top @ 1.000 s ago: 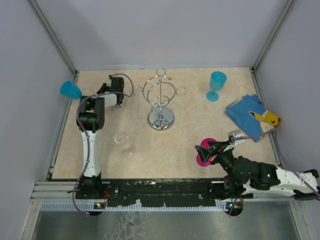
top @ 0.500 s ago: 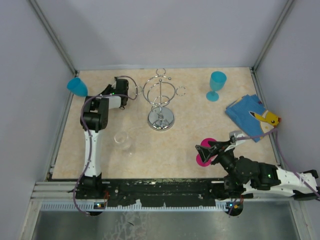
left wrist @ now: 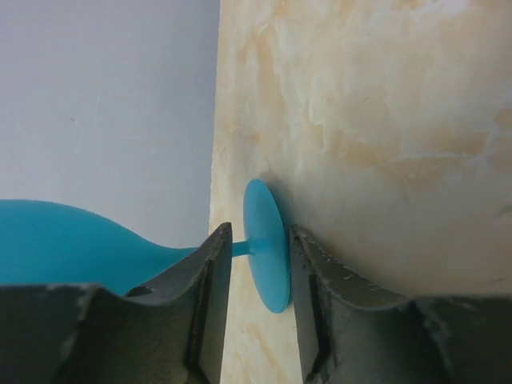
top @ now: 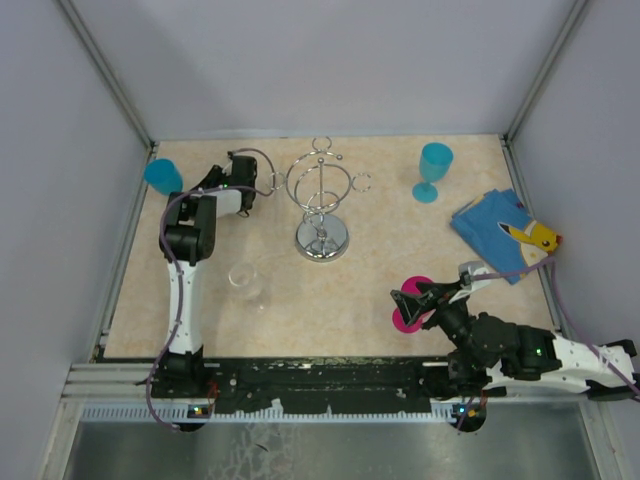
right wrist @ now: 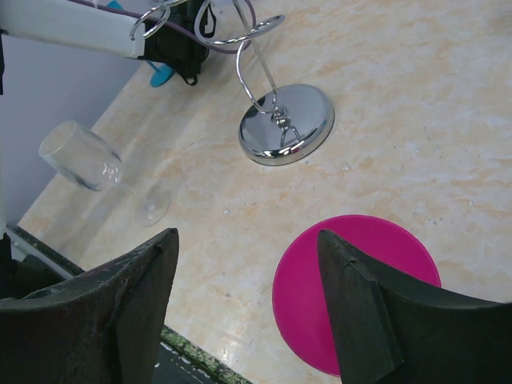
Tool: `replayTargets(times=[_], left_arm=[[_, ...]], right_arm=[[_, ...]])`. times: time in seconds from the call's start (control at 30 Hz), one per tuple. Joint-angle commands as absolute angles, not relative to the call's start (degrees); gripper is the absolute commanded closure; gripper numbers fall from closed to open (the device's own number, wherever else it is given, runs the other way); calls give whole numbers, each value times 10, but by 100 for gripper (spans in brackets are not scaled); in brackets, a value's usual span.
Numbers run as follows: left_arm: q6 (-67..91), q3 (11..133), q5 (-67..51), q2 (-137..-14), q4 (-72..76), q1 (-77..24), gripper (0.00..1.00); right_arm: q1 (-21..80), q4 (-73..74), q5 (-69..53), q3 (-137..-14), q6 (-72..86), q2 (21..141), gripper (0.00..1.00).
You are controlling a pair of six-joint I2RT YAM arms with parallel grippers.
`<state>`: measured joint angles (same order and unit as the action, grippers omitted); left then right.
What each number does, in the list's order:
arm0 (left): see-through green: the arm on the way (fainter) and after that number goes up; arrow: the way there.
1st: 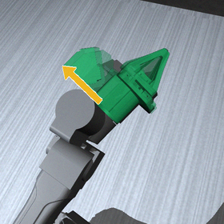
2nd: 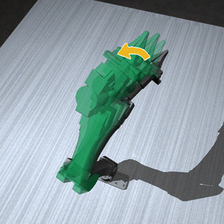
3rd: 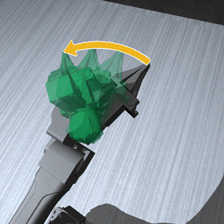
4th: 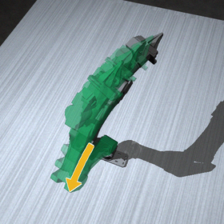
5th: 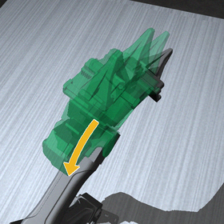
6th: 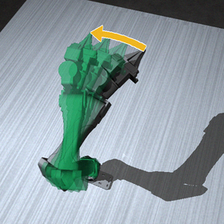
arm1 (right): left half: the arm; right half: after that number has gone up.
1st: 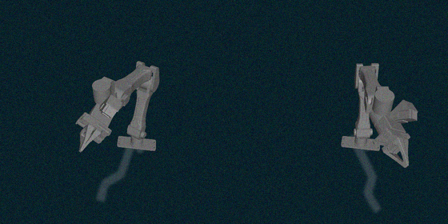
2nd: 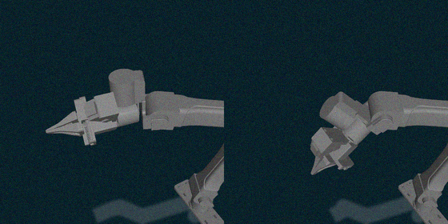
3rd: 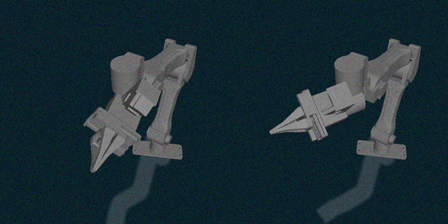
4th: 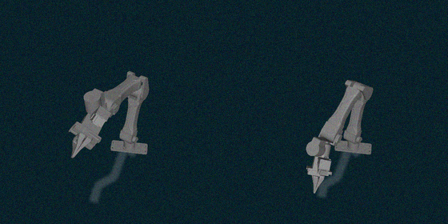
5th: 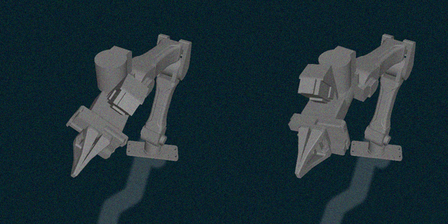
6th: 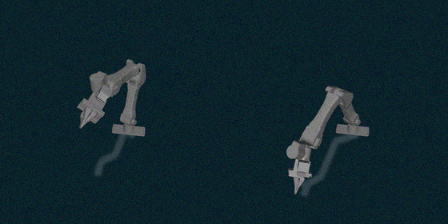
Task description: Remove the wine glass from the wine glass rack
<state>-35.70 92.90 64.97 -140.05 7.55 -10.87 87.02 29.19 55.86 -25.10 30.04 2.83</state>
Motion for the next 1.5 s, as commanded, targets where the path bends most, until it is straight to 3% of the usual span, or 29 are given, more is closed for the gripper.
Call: replayTargets(times=[0.0,0.33,0.67,0.87,1.07,1.23,1.47], left_arm=[[-281,934,559,-1402,6,-121,55],[-246,961,519,-1400,-41,-124,42],[-182,987,429,-1383,-104,-124,38],[-134,1040,295,-1364,-165,-122,38],[-89,1081,214,-1320,-180,-116,37],[-46,1134,153,-1264,-219,-94,37],[-9,1141,146,-1159,-222,-88,38]], right_arm=[[876,274,570,-248,298,23,30],[876,275,569,-248,298,24,30],[877,275,571,-248,300,25,30],[877,274,578,-250,303,37,30],[876,285,594,-299,332,168,28],[863,374,633,-390,393,289,19],[793,286,581,-448,262,292,20]])
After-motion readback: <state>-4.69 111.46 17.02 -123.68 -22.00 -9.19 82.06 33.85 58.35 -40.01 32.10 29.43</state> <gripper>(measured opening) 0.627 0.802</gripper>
